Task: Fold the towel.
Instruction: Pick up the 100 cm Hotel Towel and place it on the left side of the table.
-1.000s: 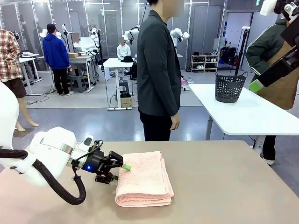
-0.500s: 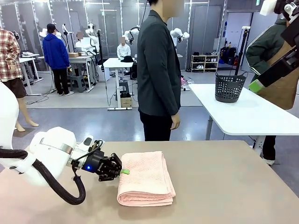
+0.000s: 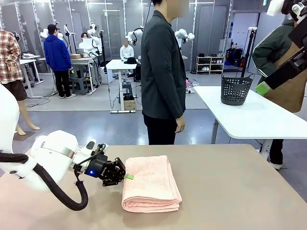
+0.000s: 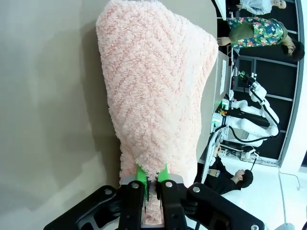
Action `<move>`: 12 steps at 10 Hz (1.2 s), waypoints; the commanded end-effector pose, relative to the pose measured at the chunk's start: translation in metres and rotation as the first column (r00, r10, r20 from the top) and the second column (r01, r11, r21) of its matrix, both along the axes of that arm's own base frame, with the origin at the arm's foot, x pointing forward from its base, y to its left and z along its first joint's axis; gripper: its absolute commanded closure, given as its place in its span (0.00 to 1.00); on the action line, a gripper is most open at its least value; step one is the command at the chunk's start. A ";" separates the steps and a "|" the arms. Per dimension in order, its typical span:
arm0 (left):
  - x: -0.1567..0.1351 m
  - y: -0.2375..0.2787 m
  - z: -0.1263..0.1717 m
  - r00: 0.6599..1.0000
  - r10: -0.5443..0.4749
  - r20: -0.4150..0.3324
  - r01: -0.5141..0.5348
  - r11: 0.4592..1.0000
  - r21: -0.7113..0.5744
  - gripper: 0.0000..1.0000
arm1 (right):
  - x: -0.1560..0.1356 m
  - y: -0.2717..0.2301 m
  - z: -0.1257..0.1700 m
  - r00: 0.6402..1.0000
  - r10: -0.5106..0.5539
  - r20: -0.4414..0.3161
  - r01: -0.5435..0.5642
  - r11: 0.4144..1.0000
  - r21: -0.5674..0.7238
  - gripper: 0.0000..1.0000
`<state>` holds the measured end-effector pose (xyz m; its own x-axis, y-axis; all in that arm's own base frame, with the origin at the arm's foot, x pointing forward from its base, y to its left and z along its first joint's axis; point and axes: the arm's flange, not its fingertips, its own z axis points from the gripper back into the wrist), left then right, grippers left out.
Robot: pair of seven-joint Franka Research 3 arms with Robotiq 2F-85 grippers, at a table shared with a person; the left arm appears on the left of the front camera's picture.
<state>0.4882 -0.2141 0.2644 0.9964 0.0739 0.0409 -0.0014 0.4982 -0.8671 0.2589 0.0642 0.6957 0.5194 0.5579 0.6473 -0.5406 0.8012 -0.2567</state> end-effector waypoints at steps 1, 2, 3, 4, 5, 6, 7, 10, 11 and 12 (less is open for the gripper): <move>0.001 0.002 0.000 1.000 0.010 0.005 -0.010 1.000 0.009 1.00 | 0.002 -0.002 0.002 1.000 0.008 -0.006 -0.008 1.000 -0.008 0.00; 0.001 0.002 0.000 1.000 0.010 0.005 -0.010 1.000 0.009 1.00 | 0.002 -0.002 0.002 1.000 0.008 -0.006 -0.008 1.000 -0.008 0.00; 0.001 0.002 0.000 1.000 0.010 0.005 -0.010 1.000 0.009 1.00 | 0.002 -0.002 0.002 1.000 0.008 -0.006 -0.008 1.000 -0.008 0.00; 0.001 0.002 0.000 1.000 0.010 0.005 -0.010 1.000 0.009 1.00 | 0.002 -0.002 0.002 1.000 0.008 -0.006 -0.008 1.000 -0.008 0.00; 0.000 0.001 0.000 1.000 0.002 0.000 -0.002 1.000 0.001 0.89 | 0.002 -0.002 0.002 1.000 0.008 -0.006 -0.008 1.000 -0.008 0.00; 0.004 0.016 0.015 0.999 -0.023 0.025 0.023 1.000 -0.009 0.90 | 0.002 -0.002 0.002 1.000 0.008 -0.006 -0.008 1.000 -0.008 0.00; 0.006 0.037 0.026 0.999 -0.031 0.031 0.031 1.000 0.004 0.90 | 0.002 -0.002 0.002 1.000 0.008 -0.006 -0.008 1.000 -0.008 0.00; 0.015 0.100 0.058 0.996 -0.060 0.071 0.059 0.998 0.015 0.90 | 0.002 -0.002 0.002 1.000 0.008 -0.006 -0.008 1.000 -0.008 0.00; 0.018 0.127 0.065 0.995 -0.070 0.070 0.067 0.997 0.038 0.90 | 0.002 -0.002 0.002 1.000 0.008 -0.006 -0.008 1.000 -0.008 0.00; 0.021 0.160 0.069 0.996 -0.051 0.079 0.045 0.996 0.072 0.90 | 0.002 -0.002 0.002 1.000 0.008 -0.006 -0.008 1.000 -0.008 0.00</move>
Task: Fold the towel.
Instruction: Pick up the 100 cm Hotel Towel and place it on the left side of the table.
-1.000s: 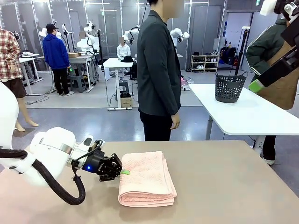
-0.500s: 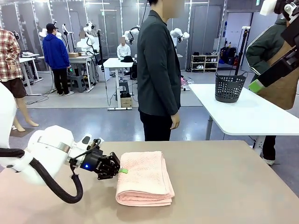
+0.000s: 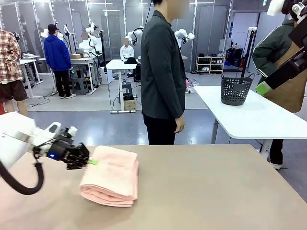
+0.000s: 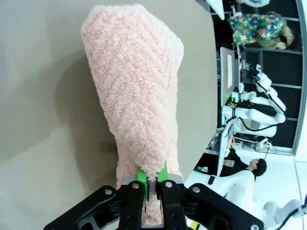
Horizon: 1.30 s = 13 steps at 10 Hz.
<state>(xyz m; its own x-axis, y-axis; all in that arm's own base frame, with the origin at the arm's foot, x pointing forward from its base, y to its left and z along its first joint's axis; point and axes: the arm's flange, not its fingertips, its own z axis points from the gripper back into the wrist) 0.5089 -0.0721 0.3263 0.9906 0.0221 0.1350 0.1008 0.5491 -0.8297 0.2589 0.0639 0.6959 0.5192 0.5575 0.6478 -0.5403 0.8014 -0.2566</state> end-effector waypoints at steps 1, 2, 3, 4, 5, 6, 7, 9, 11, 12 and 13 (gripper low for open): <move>0.004 0.050 0.009 0.999 0.033 0.010 -0.034 0.999 0.020 0.90 | 0.002 -0.002 0.002 1.000 0.008 -0.006 -0.009 1.000 -0.008 0.00; 0.005 0.082 0.011 0.999 0.044 0.019 -0.044 0.999 0.022 0.90 | 0.002 -0.002 0.002 1.000 0.008 -0.006 -0.009 1.000 -0.008 0.00; 0.003 0.108 0.014 0.999 0.047 0.018 -0.047 0.999 0.026 0.90 | 0.002 -0.002 0.002 1.000 0.008 -0.006 -0.009 1.000 -0.008 0.00; -0.001 0.133 0.015 0.999 0.030 0.025 -0.031 0.999 0.044 0.90 | 0.002 -0.002 0.002 1.000 0.008 -0.006 -0.009 1.000 -0.008 0.00; -0.004 0.152 0.012 0.999 0.027 0.028 -0.028 0.998 0.062 0.90 | 0.002 -0.002 0.002 1.000 0.008 -0.006 -0.009 1.000 -0.008 0.00; -0.007 0.170 0.007 0.999 0.039 0.016 -0.041 0.996 0.083 0.90 | 0.002 -0.002 0.002 1.000 0.008 -0.006 -0.009 1.000 -0.008 0.00; -0.011 0.185 0.006 0.998 0.061 0.008 -0.062 0.994 0.092 0.90 | 0.002 -0.002 0.002 1.000 0.008 -0.006 -0.009 1.000 -0.008 0.00; -0.020 0.212 0.003 0.998 0.065 0.001 -0.065 0.990 0.124 0.90 | 0.002 -0.002 0.002 1.000 0.008 -0.006 -0.009 1.000 -0.008 0.00; -0.019 0.227 -0.006 0.995 0.100 0.001 -0.099 0.982 0.163 0.90 | 0.002 -0.002 0.002 1.000 0.008 -0.006 -0.009 1.000 -0.008 0.00; -0.018 0.228 -0.008 0.995 0.101 0.004 -0.100 0.980 0.173 0.81 | 0.002 -0.002 0.002 1.000 0.008 -0.006 -0.009 1.000 -0.008 0.00; -0.018 0.227 -0.009 0.995 0.096 0.018 -0.098 0.970 0.220 0.60 | 0.002 -0.002 0.002 1.000 0.008 -0.006 -0.009 1.000 -0.008 0.00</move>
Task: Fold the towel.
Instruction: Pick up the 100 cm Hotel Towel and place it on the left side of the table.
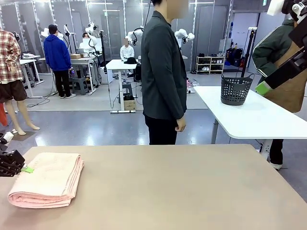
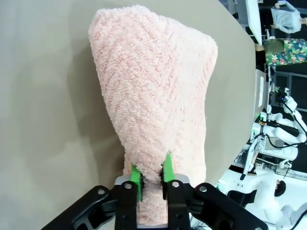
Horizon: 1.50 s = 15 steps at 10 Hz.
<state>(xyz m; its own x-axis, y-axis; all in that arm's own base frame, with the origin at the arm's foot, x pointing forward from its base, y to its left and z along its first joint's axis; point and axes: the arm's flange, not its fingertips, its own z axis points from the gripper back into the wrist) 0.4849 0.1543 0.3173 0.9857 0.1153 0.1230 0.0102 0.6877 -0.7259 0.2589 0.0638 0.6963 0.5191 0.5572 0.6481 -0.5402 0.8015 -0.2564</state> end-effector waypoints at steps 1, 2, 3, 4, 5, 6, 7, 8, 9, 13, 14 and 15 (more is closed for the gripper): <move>0.006 -0.001 0.002 0.998 -0.024 0.049 0.020 0.997 0.077 0.51 | 0.002 -0.002 0.002 1.000 0.009 -0.006 -0.009 1.000 -0.009 0.00; 0.005 -0.002 0.005 0.998 -0.029 0.058 0.024 0.996 0.084 0.29 | 0.002 -0.002 0.002 1.000 0.009 -0.006 -0.009 1.000 -0.009 0.00; 0.005 -0.001 0.007 0.997 -0.027 0.069 0.018 0.992 0.127 0.46 | 0.002 -0.002 0.002 1.000 0.009 -0.006 -0.009 1.000 -0.009 0.00; 0.005 0.001 0.008 0.997 -0.018 0.071 0.008 0.989 0.149 0.00 | 0.002 -0.002 0.002 1.000 0.009 -0.006 -0.009 1.000 -0.009 0.00; 0.005 0.002 0.010 0.997 -0.012 0.075 0.000 0.988 0.154 0.15 | 0.002 -0.002 0.002 1.000 0.009 -0.006 -0.009 1.000 -0.009 0.00; 0.005 0.001 0.017 0.996 -0.015 0.090 0.000 0.988 0.156 0.00 | 0.002 -0.002 0.002 1.000 0.009 -0.006 -0.009 1.000 -0.009 0.00; 0.004 0.000 0.030 0.993 -0.020 0.119 0.005 0.992 0.125 0.00 | 0.002 -0.002 0.002 1.000 0.009 -0.006 -0.009 1.000 -0.009 0.00; 0.002 -0.002 0.042 0.989 -0.021 0.146 0.006 0.995 0.099 0.00 | 0.002 -0.002 0.002 1.000 0.009 -0.006 -0.009 1.000 -0.009 0.00; -0.001 -0.003 0.048 0.987 -0.024 0.156 0.007 0.994 0.108 0.00 | 0.002 -0.002 0.002 1.000 0.009 -0.006 -0.009 1.000 -0.009 0.00; 0.002 -0.001 0.058 0.989 -0.016 0.147 -0.001 0.993 0.115 0.00 | 0.002 -0.002 0.002 1.000 0.009 -0.006 -0.009 1.000 -0.009 0.00; 0.002 -0.001 0.058 0.989 -0.016 0.147 -0.001 0.993 0.115 0.00 | 0.002 -0.002 0.002 1.000 0.009 -0.006 -0.009 1.000 -0.009 0.00; 0.002 -0.001 0.058 0.989 -0.016 0.147 -0.001 0.993 0.115 0.00 | 0.002 -0.002 0.002 1.000 0.009 -0.006 -0.009 1.000 -0.009 0.00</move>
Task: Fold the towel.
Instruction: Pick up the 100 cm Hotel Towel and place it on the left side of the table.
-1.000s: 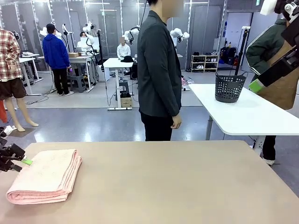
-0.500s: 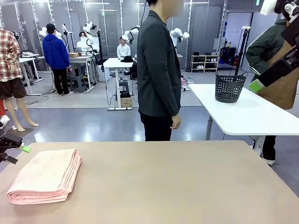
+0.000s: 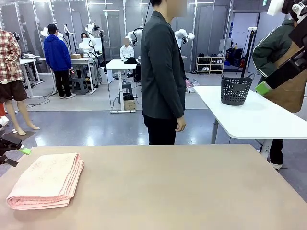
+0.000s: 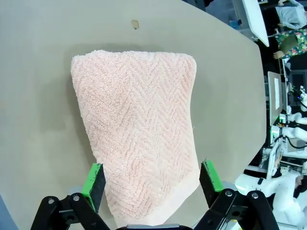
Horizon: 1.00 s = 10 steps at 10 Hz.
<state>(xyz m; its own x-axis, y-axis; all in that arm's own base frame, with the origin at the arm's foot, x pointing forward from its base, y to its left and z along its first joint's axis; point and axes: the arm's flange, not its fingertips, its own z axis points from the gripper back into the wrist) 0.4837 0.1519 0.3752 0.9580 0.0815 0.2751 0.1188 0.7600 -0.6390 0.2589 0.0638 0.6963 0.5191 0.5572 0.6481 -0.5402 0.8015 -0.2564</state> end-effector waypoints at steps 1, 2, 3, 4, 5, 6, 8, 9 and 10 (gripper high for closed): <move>0.003 0.001 0.000 1.000 0.006 0.004 -0.006 1.000 0.008 0.00 | 0.002 -0.002 0.002 1.000 0.009 -0.006 -0.009 1.000 -0.008 0.00; 0.003 0.001 0.000 1.000 0.006 0.004 -0.006 1.000 0.008 0.00 | 0.002 -0.002 0.002 1.000 0.009 -0.006 -0.009 1.000 -0.008 0.00; 0.003 0.001 0.000 1.000 0.006 0.004 -0.006 1.000 0.008 0.00 | 0.002 -0.002 0.002 1.000 0.009 -0.006 -0.009 1.000 -0.008 0.00; 0.003 0.001 0.000 1.000 0.006 0.004 -0.006 1.000 0.008 0.00 | 0.002 -0.002 0.002 1.000 0.009 -0.006 -0.009 1.000 -0.008 0.00; 0.003 0.001 0.000 1.000 0.006 0.004 -0.006 1.000 0.008 0.00 | 0.002 -0.002 0.002 1.000 0.009 -0.006 -0.009 1.000 -0.008 0.00; 0.003 0.001 0.000 1.000 0.006 0.004 -0.006 1.000 0.008 0.00 | 0.002 -0.002 0.002 1.000 0.009 -0.006 -0.009 1.000 -0.008 0.00; 0.003 0.001 0.000 1.000 0.006 0.004 -0.006 1.000 0.008 0.00 | 0.002 -0.002 0.002 1.000 0.009 -0.006 -0.009 1.000 -0.008 0.00; 0.003 0.001 0.000 1.000 0.006 0.004 -0.006 1.000 0.008 0.00 | 0.002 -0.002 0.002 1.000 0.009 -0.006 -0.009 1.000 -0.008 0.00; 0.003 0.001 0.000 1.000 0.006 0.004 -0.006 1.000 0.008 0.00 | 0.002 -0.002 0.002 1.000 0.009 -0.006 -0.009 1.000 -0.008 0.00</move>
<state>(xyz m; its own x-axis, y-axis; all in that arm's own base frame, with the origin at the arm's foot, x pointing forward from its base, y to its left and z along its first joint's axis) 0.4837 0.1522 0.3750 0.9580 0.0822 0.2749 0.1181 0.7601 -0.6389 0.2589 0.0638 0.6963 0.5191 0.5573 0.6481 -0.5402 0.8015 -0.2565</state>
